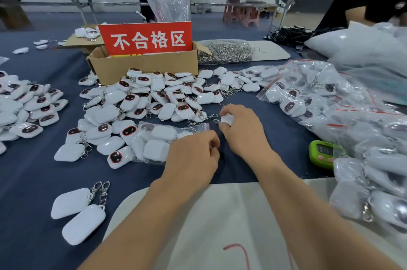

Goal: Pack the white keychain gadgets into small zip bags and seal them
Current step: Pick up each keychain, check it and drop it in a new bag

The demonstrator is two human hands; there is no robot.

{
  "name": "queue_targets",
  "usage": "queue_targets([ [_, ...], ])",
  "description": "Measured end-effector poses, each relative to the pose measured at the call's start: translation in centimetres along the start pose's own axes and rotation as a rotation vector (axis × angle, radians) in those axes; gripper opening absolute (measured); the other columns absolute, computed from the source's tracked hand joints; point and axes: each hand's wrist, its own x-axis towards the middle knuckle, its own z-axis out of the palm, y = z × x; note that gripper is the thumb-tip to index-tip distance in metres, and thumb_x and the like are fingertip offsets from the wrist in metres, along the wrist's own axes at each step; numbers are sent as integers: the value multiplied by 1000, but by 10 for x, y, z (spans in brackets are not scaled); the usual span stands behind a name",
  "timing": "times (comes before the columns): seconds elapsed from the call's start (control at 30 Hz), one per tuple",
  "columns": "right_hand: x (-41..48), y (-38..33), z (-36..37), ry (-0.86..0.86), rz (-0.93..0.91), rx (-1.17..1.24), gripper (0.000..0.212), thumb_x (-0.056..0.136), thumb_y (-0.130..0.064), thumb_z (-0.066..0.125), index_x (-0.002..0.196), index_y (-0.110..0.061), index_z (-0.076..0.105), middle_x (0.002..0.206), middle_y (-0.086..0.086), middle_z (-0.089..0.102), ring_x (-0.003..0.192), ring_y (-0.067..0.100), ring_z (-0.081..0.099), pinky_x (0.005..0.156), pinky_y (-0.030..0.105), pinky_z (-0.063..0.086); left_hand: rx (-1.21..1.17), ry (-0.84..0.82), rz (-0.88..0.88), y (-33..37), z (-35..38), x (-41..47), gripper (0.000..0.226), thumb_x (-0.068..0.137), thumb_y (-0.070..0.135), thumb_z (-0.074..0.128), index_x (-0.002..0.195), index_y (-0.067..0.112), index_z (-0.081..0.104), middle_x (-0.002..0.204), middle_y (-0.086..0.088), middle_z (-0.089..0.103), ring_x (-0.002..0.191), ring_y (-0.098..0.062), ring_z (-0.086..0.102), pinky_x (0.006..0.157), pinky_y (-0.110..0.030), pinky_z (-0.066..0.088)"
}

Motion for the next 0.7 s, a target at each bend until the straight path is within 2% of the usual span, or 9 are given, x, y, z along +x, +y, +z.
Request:
queue_targets([
  [0.1,-23,2,-11,-32,87,92,23,96,-13,59,110,-31,64,108,-4,69,99,21,61,78,30,46,-173,-114,19,8,-1,-5,11,85,21,64,86,32,64,67,11,61,70,-9,55,56,-19,38],
  [0.17,-39,2,-18,-56,152,162,35,91,-6,54,101,-38,63,103,-5,69,89,16,61,63,13,41,-215,-187,56,15,-3,-8,16,84,18,65,77,32,62,65,19,60,64,-7,53,54,-18,37],
  [0.23,-54,3,-25,-58,196,227,46,86,-1,50,99,-42,65,106,-5,68,86,13,61,56,8,41,-242,-246,86,21,-2,-10,16,81,16,64,74,31,65,60,18,58,59,-7,52,51,-17,34],
  [0.3,-68,5,-32,-47,210,238,51,83,-1,51,106,-43,68,109,-6,69,88,14,60,58,12,40,-291,-305,105,25,-2,-13,16,77,16,61,76,30,70,58,12,60,54,-9,51,49,-17,34],
  [0.37,-76,9,-36,-28,225,197,55,81,-3,53,117,-42,69,112,-4,69,91,17,58,66,21,40,-330,-330,109,27,-1,-16,20,73,16,58,77,30,72,57,6,60,51,-10,50,48,-19,38],
  [0.47,-74,10,-38,-47,243,137,58,81,-4,53,122,-42,68,105,-2,68,89,21,58,62,21,39,-385,-306,83,25,1,-15,19,75,15,60,76,30,72,55,6,57,50,-8,46,51,-26,41],
  [0.57,-67,6,-38,-30,230,203,43,85,-2,53,98,-38,73,85,-6,70,76,16,65,54,11,42,-412,-284,54,25,1,-12,18,76,14,64,78,30,73,54,9,55,50,-6,45,51,-22,38],
  [0.63,-65,5,-38,16,205,260,39,84,2,56,82,-34,71,75,-7,73,70,10,67,56,7,44,-447,-253,17,25,1,-11,17,76,14,63,78,29,73,52,6,55,48,-6,43,49,-21,37],
  [0.7,-65,2,-38,13,202,235,37,84,1,56,82,-32,71,77,-8,72,72,10,65,59,6,42,-474,-208,-19,24,1,-11,18,77,15,61,77,29,73,55,3,59,48,-5,43,51,-24,40],
])
